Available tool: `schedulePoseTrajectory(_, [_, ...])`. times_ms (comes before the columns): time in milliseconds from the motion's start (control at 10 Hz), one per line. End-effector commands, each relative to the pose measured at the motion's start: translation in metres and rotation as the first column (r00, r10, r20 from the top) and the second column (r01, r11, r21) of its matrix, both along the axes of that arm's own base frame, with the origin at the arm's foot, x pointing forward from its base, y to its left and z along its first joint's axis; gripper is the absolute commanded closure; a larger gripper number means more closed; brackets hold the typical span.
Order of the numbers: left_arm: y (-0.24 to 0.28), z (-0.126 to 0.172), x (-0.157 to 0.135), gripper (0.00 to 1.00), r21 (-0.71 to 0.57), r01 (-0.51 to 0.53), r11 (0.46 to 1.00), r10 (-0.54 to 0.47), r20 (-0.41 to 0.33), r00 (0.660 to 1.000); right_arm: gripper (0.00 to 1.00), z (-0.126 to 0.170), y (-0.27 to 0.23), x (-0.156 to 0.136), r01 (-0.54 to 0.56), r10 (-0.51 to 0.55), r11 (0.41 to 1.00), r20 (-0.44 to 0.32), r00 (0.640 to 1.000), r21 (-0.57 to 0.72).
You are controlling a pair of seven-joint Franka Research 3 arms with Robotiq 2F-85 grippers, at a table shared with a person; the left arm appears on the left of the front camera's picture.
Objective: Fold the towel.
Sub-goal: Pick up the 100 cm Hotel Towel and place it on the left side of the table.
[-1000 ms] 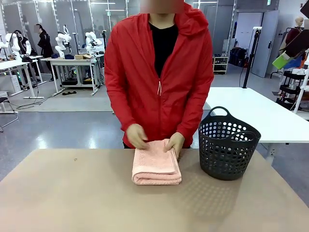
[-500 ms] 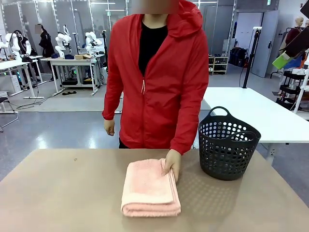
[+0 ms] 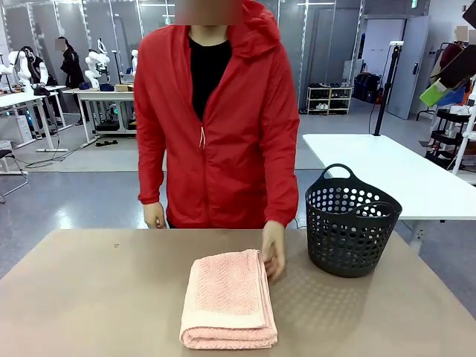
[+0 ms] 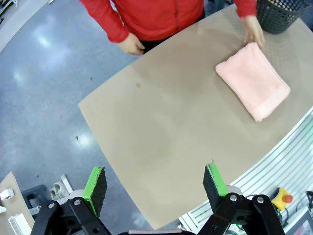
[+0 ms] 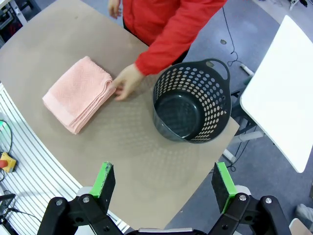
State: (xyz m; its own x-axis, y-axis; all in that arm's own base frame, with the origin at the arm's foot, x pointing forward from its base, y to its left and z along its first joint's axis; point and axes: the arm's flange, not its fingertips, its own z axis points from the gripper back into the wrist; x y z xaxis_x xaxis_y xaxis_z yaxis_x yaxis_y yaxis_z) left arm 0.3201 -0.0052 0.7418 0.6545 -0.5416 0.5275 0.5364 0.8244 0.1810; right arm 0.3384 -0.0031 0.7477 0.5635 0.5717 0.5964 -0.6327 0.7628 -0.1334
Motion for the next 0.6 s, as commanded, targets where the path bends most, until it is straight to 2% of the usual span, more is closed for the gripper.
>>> schedulePoseTrajectory(0, [-0.008,-0.004,0.004,0.0,-0.018,-0.02,1.0,0.02,-0.009,1.0,0.0,0.001,-0.002,-0.001,-0.002,0.002,1.0,0.0,1.0,-0.003])
schedulePoseTrajectory(100, [-0.015,-0.015,0.007,0.0,-0.074,-0.035,0.997,0.033,-0.022,0.999,0.0,0.001,-0.002,-0.001,-0.002,0.002,1.0,0.0,1.0,-0.003])
schedulePoseTrajectory(300, [-0.024,-0.066,0.025,0.0,-0.146,-0.046,0.988,0.03,-0.108,0.994,0.0,0.001,-0.002,-0.001,-0.002,0.002,1.0,0.0,1.0,-0.003])
schedulePoseTrajectory(500, [-0.035,-0.119,0.037,0.0,-0.225,-0.029,0.974,-0.005,-0.151,0.989,0.0,0.001,-0.002,-0.001,-0.002,0.002,1.0,0.0,1.0,-0.003])
